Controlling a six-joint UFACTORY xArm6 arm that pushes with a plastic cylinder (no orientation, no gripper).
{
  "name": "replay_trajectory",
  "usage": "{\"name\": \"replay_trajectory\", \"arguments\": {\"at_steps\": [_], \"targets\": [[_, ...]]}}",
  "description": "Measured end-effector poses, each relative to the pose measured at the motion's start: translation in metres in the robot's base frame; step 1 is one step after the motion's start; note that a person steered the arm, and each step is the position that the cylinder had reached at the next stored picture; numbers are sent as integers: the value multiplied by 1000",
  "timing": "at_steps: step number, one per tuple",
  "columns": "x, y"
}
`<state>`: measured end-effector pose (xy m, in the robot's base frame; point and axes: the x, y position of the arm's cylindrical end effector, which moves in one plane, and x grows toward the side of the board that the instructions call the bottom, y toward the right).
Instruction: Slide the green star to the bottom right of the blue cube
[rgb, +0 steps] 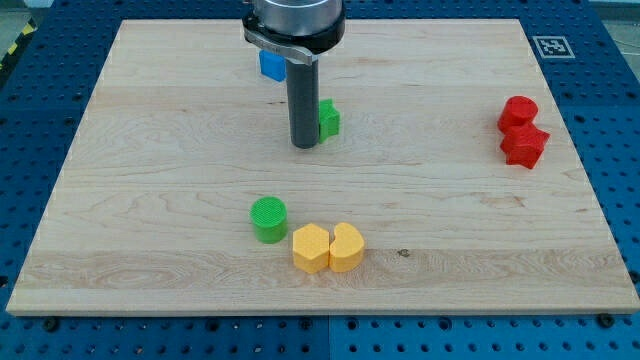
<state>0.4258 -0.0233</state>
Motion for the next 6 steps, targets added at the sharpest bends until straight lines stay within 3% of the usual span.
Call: {"name": "replay_trajectory", "arguments": {"at_steps": [2, 6], "targets": [[5, -30], [-31, 59]]}}
